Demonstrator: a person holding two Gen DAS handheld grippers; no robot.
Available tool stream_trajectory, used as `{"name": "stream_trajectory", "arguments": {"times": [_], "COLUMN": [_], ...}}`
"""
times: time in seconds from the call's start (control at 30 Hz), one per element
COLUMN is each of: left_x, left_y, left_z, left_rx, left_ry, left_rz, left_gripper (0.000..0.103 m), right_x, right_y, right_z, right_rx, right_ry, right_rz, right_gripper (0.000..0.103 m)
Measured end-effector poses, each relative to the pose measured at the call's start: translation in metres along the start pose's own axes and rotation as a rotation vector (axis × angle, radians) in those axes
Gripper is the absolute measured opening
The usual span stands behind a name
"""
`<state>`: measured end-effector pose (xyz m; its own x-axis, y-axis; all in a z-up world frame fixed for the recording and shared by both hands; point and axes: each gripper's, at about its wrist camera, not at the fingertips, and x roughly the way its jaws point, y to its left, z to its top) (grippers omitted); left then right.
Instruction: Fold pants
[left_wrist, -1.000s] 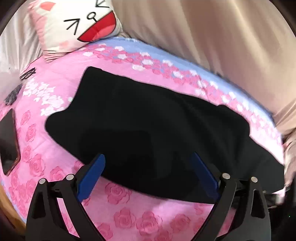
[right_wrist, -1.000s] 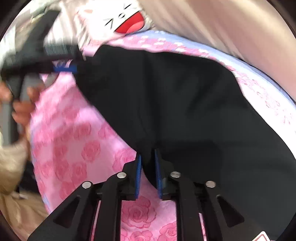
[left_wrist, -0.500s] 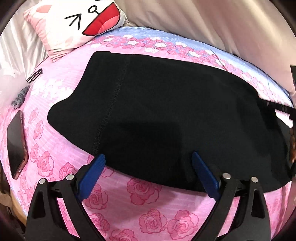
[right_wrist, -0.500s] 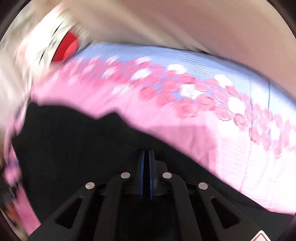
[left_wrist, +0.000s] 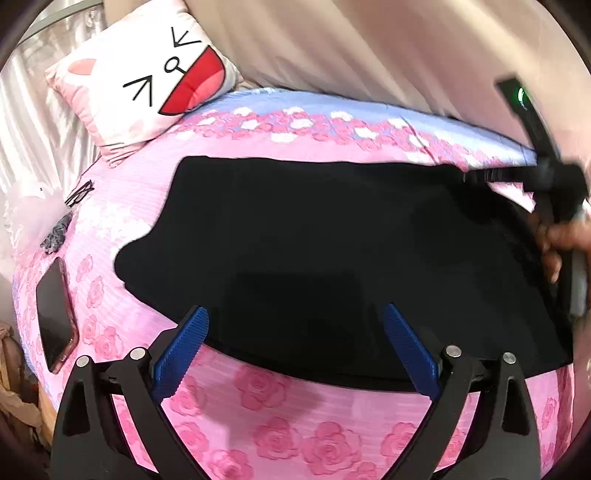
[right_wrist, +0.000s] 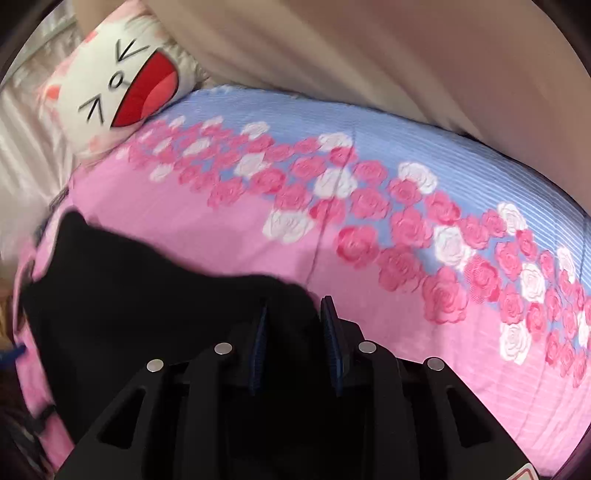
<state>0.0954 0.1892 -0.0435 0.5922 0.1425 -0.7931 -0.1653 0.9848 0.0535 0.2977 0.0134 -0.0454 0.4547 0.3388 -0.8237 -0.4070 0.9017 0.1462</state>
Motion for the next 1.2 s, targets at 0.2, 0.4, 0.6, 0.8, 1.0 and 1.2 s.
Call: {"name": "stream_trajectory", "arguments": {"times": [0.2,0.4,0.6,0.8,1.0,1.2], "left_x": [-0.004,-0.019,-0.037,-0.044,-0.058,-0.067], "left_y": [-0.037,-0.096,-0.15,-0.2,-0.244,-0.267], "left_z": [0.003,0.004,-0.004,-0.015,-0.025,-0.029], "left_rx": [0.069,0.174,0.252,0.285,0.346,0.385], "left_ry": [-0.014,-0.038,-0.06,-0.026,-0.044,-0.065], "left_rz": [-0.036,-0.066,-0.073,-0.114,-0.115,-0.084], "left_gripper": [0.094,0.094,0.094,0.097,0.097,0.097], "right_x": [-0.1,-0.148,-0.269,-0.327,-0.313,-0.295], "right_y": [-0.025,-0.137,-0.246,-0.321,-0.349,-0.368], "right_z": [-0.073,-0.196,-0.296,-0.386,-0.386,-0.379], "right_rx": [-0.033,0.118,0.489,0.704,0.653,0.646], "right_ry": [-0.128,-0.024,-0.198,-0.242,-0.223,-0.219], "right_rz": [-0.106,-0.385,-0.557,-0.56,-0.506,-0.417], "right_gripper": [0.029,0.029,0.038,0.039,0.04,0.01]}}
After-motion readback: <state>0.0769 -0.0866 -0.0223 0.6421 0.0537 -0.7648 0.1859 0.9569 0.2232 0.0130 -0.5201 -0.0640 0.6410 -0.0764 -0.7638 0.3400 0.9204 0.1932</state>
